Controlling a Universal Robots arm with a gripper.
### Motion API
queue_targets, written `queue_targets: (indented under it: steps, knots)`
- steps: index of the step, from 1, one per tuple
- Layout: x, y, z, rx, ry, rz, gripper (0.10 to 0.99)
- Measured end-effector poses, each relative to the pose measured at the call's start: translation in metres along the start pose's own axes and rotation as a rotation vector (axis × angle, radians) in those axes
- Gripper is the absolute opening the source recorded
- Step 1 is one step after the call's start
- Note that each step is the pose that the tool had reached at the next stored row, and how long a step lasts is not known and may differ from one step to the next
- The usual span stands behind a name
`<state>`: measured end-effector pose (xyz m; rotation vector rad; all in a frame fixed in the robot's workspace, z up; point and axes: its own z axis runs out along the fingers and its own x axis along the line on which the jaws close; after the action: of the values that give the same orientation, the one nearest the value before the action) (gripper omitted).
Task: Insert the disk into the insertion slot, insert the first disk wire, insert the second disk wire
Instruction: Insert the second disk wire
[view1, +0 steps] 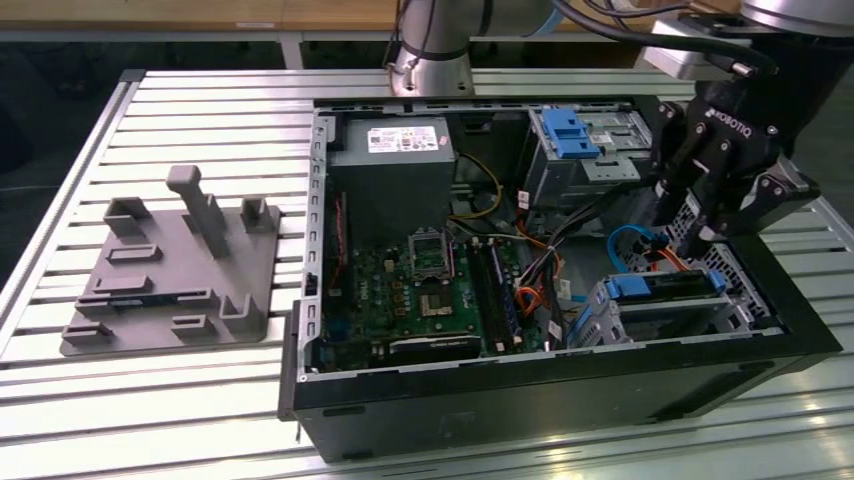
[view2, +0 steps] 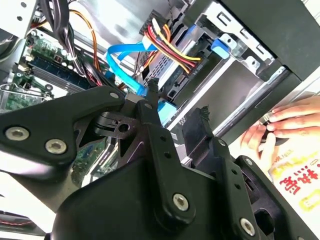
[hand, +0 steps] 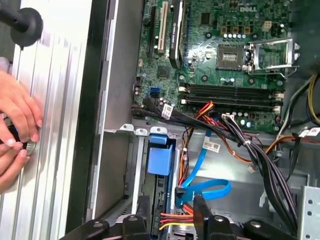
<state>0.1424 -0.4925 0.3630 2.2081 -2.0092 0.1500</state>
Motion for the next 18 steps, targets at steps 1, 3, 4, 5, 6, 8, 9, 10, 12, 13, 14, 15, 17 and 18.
queue_targets:
  steps: [1, 3, 4, 5, 6, 8, 9, 10, 12, 13, 14, 15, 17, 18]
  knots:
    - [-0.0004, 0.0009, 0.0002, 0.001, 0.0008, -0.006, 0.475]
    - [-0.0009, 0.0029, 0.0010, 0.003, 0.0019, -0.017, 0.475]
    - [-0.0012, 0.0036, 0.0015, 0.003, 0.0022, -0.020, 0.475]
    - [-0.0016, 0.0042, 0.0020, 0.004, 0.0024, -0.023, 0.475]
    - [-0.0018, 0.0043, 0.0026, 0.004, 0.0024, -0.025, 0.475]
    - [-0.0021, 0.0042, 0.0035, 0.005, 0.0026, -0.027, 0.475]
    - [-0.0022, 0.0042, 0.0040, 0.005, 0.0026, -0.027, 0.475]
    - [-0.0023, 0.0042, 0.0046, 0.005, 0.0025, -0.027, 0.475]
    - [-0.0025, 0.0041, 0.0060, 0.005, 0.0026, -0.027, 0.459]
    - [-0.0027, 0.0041, 0.0067, 0.005, 0.0028, -0.027, 0.388]
    - [-0.0028, 0.0041, 0.0074, 0.005, 0.0027, -0.027, 0.388]
    - [-0.0029, 0.0041, 0.0081, 0.005, 0.0026, -0.027, 0.388]
    - [-0.0031, 0.0040, 0.0091, 0.005, 0.0028, -0.027, 0.388]
    - [-0.0034, 0.0040, 0.0093, 0.005, 0.0029, -0.027, 0.388]
